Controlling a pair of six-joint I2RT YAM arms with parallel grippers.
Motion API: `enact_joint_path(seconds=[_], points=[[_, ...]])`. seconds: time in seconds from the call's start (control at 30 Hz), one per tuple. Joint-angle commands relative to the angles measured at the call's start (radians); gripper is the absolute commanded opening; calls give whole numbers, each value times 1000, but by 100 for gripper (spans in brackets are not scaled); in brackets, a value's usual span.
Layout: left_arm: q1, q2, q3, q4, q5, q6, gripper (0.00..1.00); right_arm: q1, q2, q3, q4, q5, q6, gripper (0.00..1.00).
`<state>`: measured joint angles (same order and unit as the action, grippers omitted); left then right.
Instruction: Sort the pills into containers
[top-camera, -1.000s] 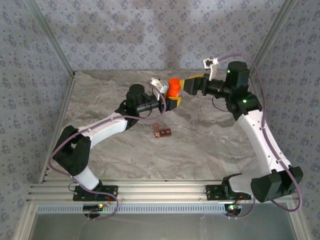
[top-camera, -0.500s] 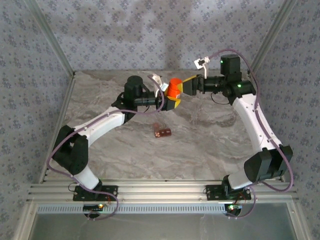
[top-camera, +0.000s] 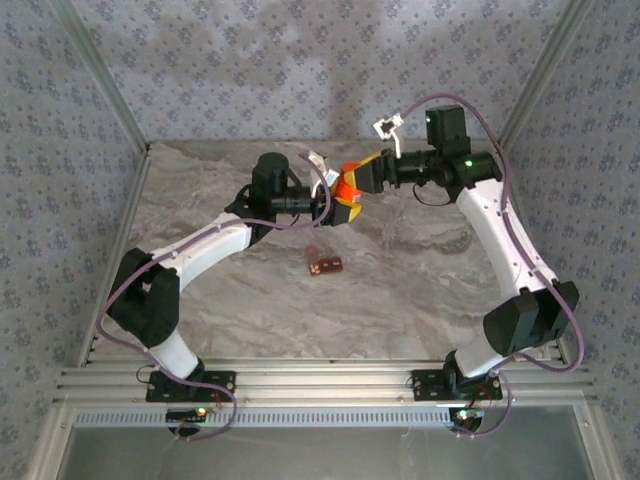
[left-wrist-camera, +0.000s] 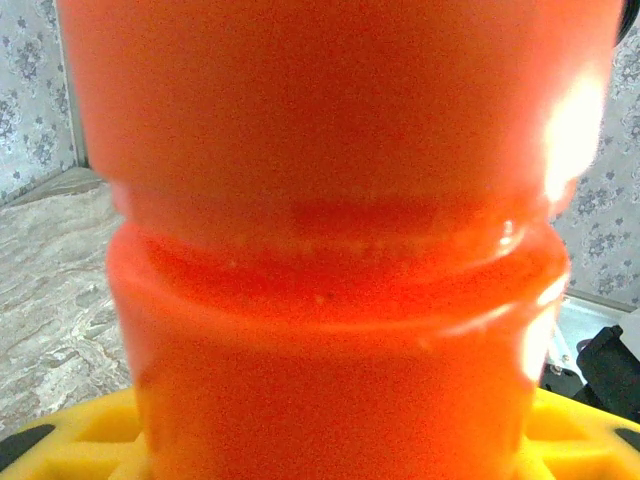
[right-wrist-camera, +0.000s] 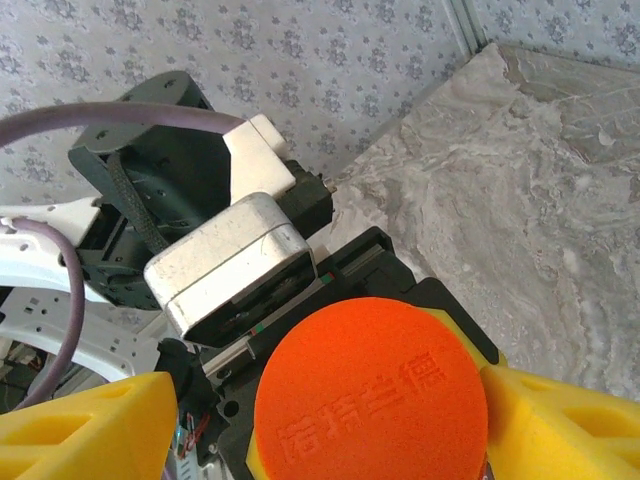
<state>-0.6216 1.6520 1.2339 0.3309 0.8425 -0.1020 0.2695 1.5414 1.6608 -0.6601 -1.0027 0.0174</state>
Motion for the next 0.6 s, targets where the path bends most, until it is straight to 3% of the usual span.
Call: enact_joint_path(seconds=[0.0,0.07,0.33,0.57], points=[[-1,3,38,8,26,14,0,7,6,34,-43,18,-31,78],[0,2,38,8,26,15,0,9,9,34,-48,22,-33,76],[0,3,45,10,22,10,0,16,5,30,-69,74,-35,53],[-2,-10,39,21,-60,11,0,59,-28,-32,-30,263,54,46]])
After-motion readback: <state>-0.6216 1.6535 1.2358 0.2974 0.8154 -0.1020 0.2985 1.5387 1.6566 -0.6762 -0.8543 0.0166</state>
